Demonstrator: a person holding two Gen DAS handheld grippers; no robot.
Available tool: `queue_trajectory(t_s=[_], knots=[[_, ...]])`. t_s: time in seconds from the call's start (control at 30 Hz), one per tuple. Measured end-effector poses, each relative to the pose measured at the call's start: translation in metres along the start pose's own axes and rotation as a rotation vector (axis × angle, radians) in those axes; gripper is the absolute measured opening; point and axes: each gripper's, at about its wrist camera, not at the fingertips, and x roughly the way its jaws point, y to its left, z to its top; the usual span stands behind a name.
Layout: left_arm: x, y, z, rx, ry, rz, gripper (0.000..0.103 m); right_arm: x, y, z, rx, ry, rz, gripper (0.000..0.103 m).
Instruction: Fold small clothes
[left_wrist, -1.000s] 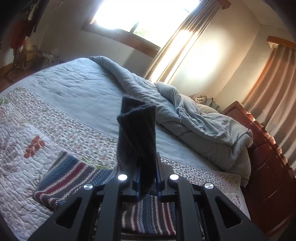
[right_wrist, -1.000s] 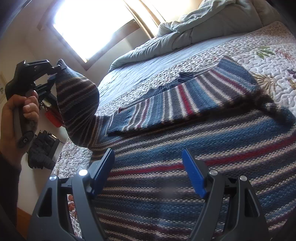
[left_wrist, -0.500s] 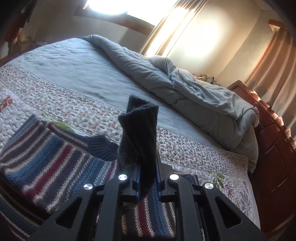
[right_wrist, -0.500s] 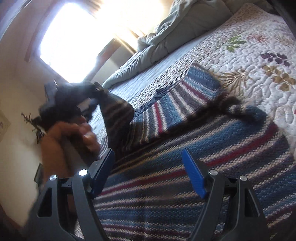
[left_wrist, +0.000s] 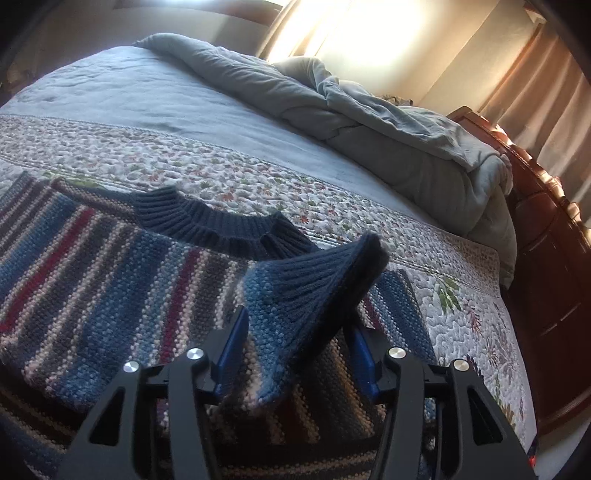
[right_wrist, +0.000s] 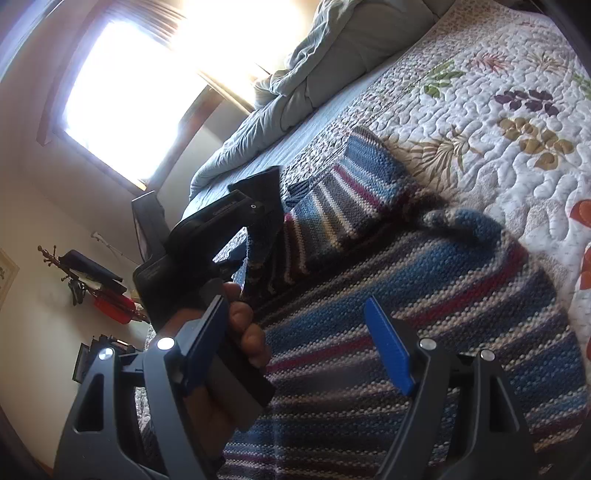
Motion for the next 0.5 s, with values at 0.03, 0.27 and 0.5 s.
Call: queue_trajectory(t_s=[0.03,0.27,0.5], knots=[[-0.004,0.001,-0.001,-0.003,0.012,-0.02,0.06,0.002,0.001,-0.001,-0.007,0.005,-0.001,0.077],[-0.073,0.037,-0.031,0.01,0.034,-0.118,0.078,0.026,0.009,-0.014,-0.029,0.09,0.028,0.087],[-0.148,0.086,-0.099,0.081,0.009,-0.037,0.084,0.047,0.023,-0.024,-0.051,0.157,0.091,0.086]])
